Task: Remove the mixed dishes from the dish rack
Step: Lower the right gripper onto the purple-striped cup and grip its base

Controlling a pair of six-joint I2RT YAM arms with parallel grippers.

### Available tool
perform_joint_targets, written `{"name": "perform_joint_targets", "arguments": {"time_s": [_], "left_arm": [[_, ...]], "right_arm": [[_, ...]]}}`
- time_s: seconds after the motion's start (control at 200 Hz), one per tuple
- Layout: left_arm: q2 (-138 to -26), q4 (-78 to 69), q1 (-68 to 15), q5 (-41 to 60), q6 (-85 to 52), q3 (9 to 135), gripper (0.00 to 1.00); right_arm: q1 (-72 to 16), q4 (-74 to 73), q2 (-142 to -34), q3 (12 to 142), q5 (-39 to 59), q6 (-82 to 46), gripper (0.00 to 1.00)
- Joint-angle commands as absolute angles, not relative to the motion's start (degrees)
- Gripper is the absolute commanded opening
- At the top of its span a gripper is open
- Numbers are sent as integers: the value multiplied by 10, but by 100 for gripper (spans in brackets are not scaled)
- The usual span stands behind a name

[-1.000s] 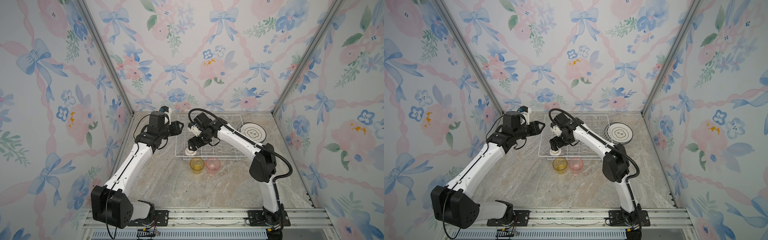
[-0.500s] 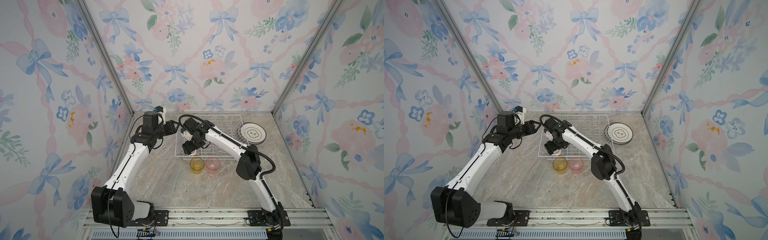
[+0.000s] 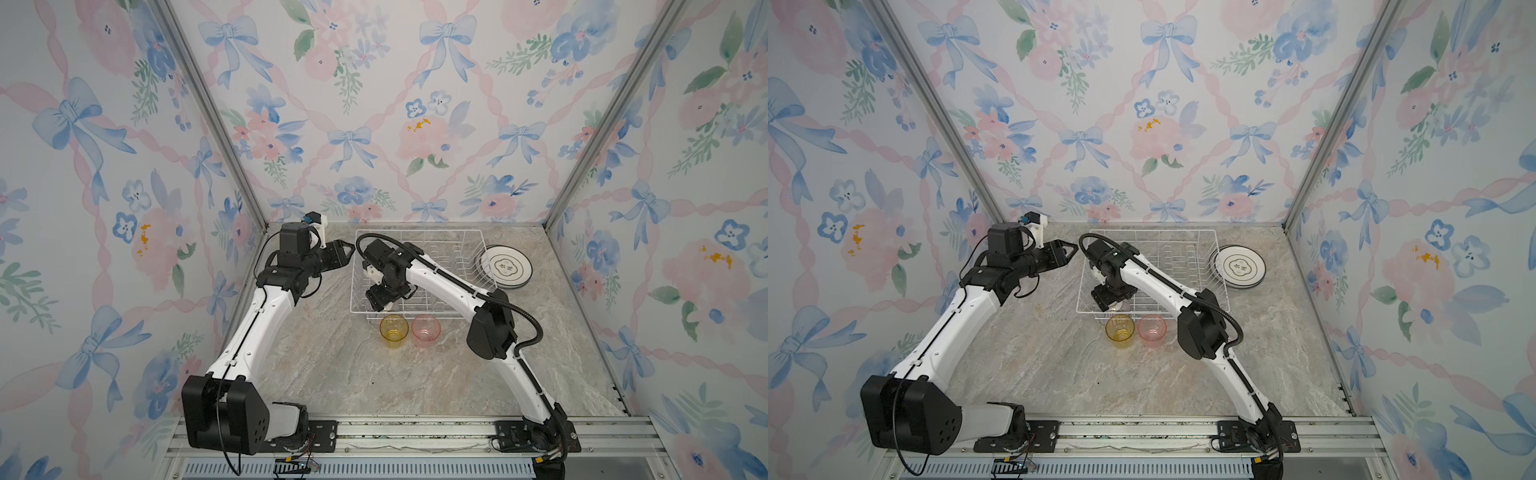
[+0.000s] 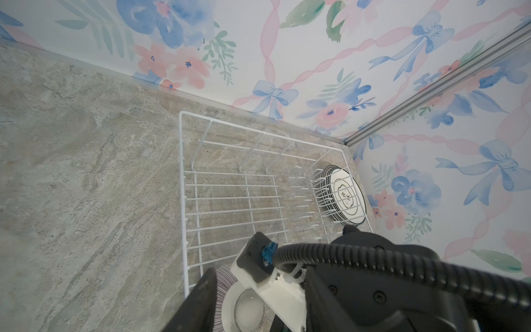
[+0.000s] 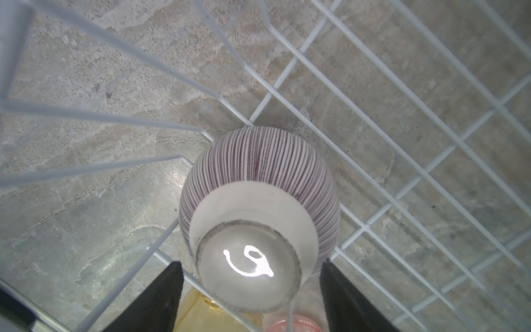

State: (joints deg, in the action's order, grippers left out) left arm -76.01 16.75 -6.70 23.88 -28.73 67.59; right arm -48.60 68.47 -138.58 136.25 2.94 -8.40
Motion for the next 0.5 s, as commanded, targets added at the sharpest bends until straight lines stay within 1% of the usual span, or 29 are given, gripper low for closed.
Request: {"name": "perform_joint_targets", "arguments": {"time_s": [0.0,0.22,0.41,0.495], "left_arm": [[-752,154,-61,252,-277,668,50],[-755,152,-58,257,-277,665,50],[-758,148,-56,261,-276,661,50],[-758,148,-56,262,-276,659,50]], "right_arm": [[-495,713,-1406,1391,21,-86,74],[-495,720,-1415,1404,19,-85,69],[-499,727,-1416,1398,8,-79,66],[-501,729,-1418,1401,5,-78,61]]}}
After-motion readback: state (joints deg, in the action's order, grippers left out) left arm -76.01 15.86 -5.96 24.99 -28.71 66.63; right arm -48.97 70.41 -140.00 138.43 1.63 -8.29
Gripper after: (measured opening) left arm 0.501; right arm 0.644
